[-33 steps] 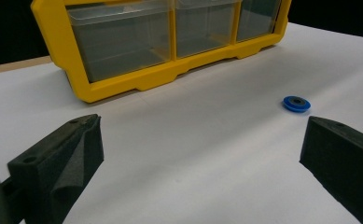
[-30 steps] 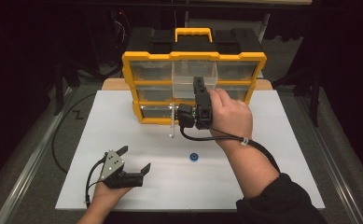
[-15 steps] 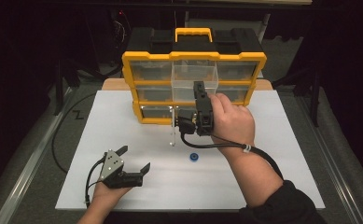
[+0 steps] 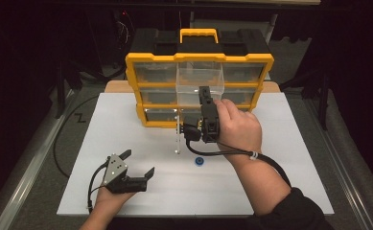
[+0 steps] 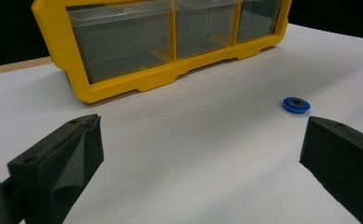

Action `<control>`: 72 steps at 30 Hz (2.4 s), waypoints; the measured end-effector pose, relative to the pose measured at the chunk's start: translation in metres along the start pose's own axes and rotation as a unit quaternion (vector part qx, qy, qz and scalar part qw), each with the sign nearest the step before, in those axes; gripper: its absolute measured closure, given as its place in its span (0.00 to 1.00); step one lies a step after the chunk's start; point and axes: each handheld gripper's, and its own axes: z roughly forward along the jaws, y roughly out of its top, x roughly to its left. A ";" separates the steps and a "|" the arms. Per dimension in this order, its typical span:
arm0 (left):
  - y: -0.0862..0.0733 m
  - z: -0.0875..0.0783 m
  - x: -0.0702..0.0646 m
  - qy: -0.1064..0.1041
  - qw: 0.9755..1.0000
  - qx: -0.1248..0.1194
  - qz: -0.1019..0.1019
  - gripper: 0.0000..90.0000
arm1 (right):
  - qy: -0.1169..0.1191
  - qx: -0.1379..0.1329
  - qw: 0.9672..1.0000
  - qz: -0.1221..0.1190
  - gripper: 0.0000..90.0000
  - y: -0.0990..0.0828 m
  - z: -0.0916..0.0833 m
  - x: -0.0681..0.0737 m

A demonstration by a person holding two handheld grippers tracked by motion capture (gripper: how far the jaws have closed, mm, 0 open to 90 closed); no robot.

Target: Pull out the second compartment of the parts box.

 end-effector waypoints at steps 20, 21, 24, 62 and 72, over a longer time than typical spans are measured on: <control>0.000 -0.001 0.000 0.000 1.000 0.000 0.001 0.00 | 0.028 0.001 1.000 -0.006 0.75 -0.007 -0.014 0.008; 0.000 -0.001 0.000 0.001 1.000 0.000 0.001 0.00 | 0.030 0.001 1.000 -0.005 0.74 -0.007 -0.015 0.010; 0.000 -0.001 0.000 0.001 1.000 0.001 0.001 0.00 | 0.035 0.003 0.999 -0.007 0.73 -0.010 -0.016 0.015; 0.000 -0.001 0.001 0.002 1.000 0.000 0.002 0.00 | 0.108 0.030 0.994 -0.012 0.58 -0.061 -0.032 0.112; -0.001 0.000 0.001 0.003 1.000 0.001 0.004 0.00 | 0.129 0.039 0.991 -0.007 0.57 -0.078 -0.036 0.144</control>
